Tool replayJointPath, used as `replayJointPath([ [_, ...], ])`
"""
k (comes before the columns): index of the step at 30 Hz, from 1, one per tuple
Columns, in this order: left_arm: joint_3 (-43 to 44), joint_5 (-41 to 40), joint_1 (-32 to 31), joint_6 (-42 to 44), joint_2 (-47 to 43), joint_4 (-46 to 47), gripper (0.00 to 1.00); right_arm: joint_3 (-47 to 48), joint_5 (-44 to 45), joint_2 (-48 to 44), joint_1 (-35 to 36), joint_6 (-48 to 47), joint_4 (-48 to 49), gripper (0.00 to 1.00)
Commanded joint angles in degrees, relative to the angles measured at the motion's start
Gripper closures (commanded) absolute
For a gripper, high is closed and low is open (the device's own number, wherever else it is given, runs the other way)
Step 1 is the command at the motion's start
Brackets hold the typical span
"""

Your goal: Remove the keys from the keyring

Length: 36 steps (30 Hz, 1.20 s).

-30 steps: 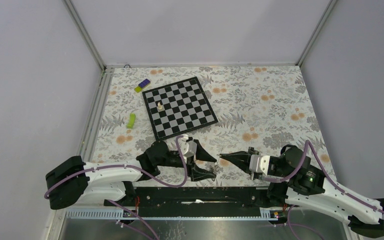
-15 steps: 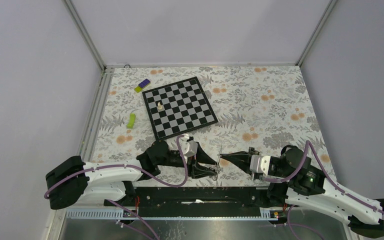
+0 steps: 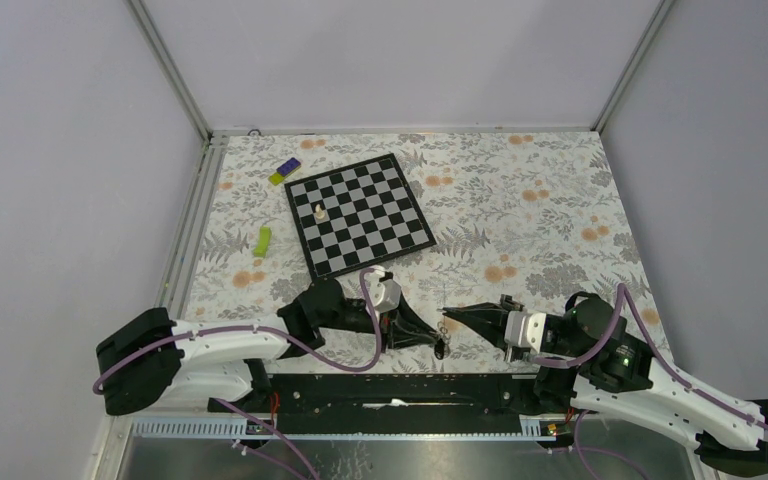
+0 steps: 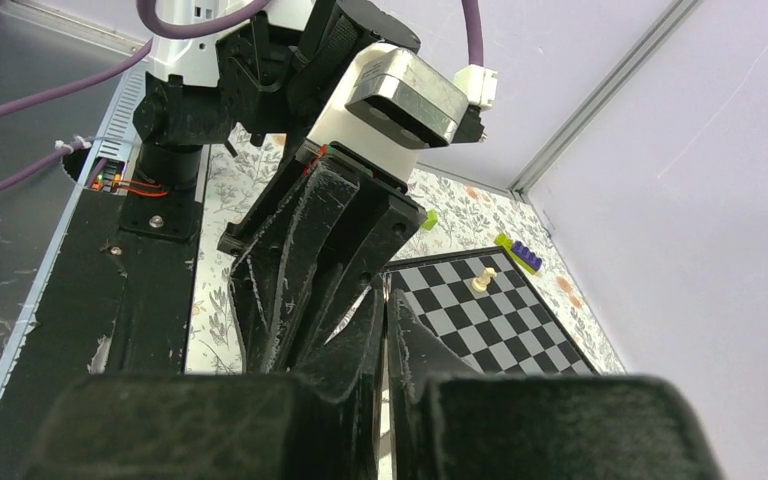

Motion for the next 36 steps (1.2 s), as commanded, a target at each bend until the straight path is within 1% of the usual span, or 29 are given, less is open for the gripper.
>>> replayJointPath([
  [1, 3.07, 2.21, -0.3, 0.28, 0.52, 1.46, 0.87, -0.07, 1.0, -0.72, -0.24, -0.23, 4.08, 1.0],
  [4, 3.64, 1.45, -0.26, 0.38, 0.37, -0.61, 0.96, -0.15, 1.26, -0.96, -0.24, -0.32, 4.01, 1.0],
  [7, 4.98, -0.33, -0.24, 1.41, -0.87, -6.43, 1.0, -0.07, 1.65, -1.45, -0.24, -0.3, 3.98, 1.0],
  [13, 6.09, -5.12, -0.24, 4.14, -6.0, -16.64, 1.0, -0.17, 3.56, -2.45, -0.22, -0.98, 3.03, 1.0],
  [17, 6.5, -9.02, -0.21, 5.99, -11.42, -23.55, 1.0, -0.18, 5.97, -2.4, -0.24, -1.9, 2.18, 1.0],
  [20, 8.26, -11.36, -0.17, 8.12, -15.56, -30.86, 1.0, -0.71, 7.07, -2.01, -0.24, -1.94, 2.15, 1.0],
  [25, 13.59, -14.24, -0.18, 11.77, -19.15, -42.54, 1.0, -2.23, 7.51, -1.45, -0.22, -0.84, 3.88, 0.96],
  [28, 17.46, -16.13, -0.2, 14.9, -20.5, -48.64, 1.0, -2.64, 7.3, -1.41, -0.24, -0.39, 4.29, 0.92],
  [31, 20.74, -17.24, -0.19, 17.41, -21.23, -53.6, 1.0, -3.16, 7.09, -1.5, -0.24, -0.21, 4.29, 0.87],
  [36, 25.74, -18.19, -0.19, 22.06, -21.18, -60.79, 1.0, -3.55, 6.72, -1.59, -0.24, 0.27, 4.34, 0.82],
])
